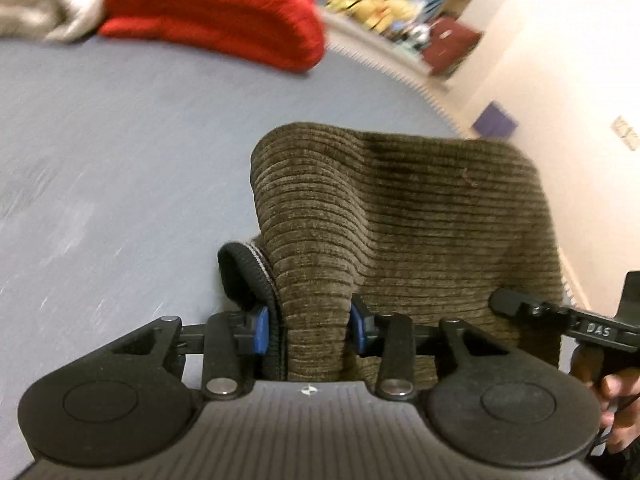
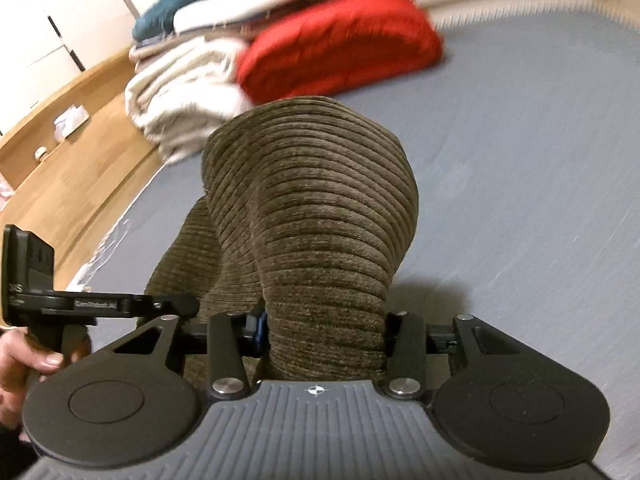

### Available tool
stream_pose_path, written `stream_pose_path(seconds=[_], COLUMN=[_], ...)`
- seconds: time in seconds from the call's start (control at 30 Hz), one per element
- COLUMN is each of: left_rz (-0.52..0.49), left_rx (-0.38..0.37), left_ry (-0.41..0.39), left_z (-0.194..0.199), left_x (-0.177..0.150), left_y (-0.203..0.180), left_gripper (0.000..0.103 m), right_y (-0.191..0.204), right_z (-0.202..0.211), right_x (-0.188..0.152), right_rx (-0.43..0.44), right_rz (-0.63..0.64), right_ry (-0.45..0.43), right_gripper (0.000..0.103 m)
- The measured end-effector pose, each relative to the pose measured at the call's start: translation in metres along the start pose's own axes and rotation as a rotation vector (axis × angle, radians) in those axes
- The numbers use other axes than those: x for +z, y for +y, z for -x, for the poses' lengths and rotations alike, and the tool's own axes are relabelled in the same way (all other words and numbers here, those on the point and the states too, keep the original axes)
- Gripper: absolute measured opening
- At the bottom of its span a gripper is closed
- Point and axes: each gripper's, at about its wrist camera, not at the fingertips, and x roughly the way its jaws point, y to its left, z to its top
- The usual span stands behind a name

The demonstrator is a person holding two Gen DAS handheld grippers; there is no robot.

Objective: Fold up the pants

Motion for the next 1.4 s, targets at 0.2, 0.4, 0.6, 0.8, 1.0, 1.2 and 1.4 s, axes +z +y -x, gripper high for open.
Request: stream_pose_path(seconds=[0.2, 0.4, 0.6, 0.8, 1.0, 1.2, 1.4], left_rz=[0.021, -0.021, -0.319, -0.395, -0.106, 0.162, 0.110], left_rx=[0.002, 0.175, 0.133, 0.180, 0.170, 0.016, -0.021], left_ry=[0.006, -0.023, 0.138, 0.193, 0.144, 0.236, 0.239], left_z=[-0.051, -0.051, -0.068, -0.072, -0.064, -0.093, -0.085], left_x=[0.019, 0.014, -0.017, -0.037, -0.032, -0.044, -0.035], left_y=[-0.022, -0.046, -0.079, -0.083, -0.039, -0.011, -0.016], left_gripper=[0.053, 0.049, 0.047, 0.050, 0.093, 0.078, 0.061], right_y=[-0.056, -0.114, -0.077, -0.076, -0.084, -0.114, -0.119], right_z=[-0.004, -0.003, -0.012, -0.044, -0.024, -0.034, -0.009], right_x=[0.039, 0.050, 0.022, -0.002, -0.012, -0.026, -0.006], right_rx=[-0.079, -0.419, -0.222, -0.252, -0.329, -0.220, -0.272], right_rz=[0.002, -0.187, 0.138, 0.260, 0.156, -0.095, -0.122], right_ry=[-0.040, -0.104, 0.048, 0.230, 0.137, 0.193, 0.060], right_gripper=[0.061, 0.051, 0.048, 0.047, 0.085, 0.074, 0.009])
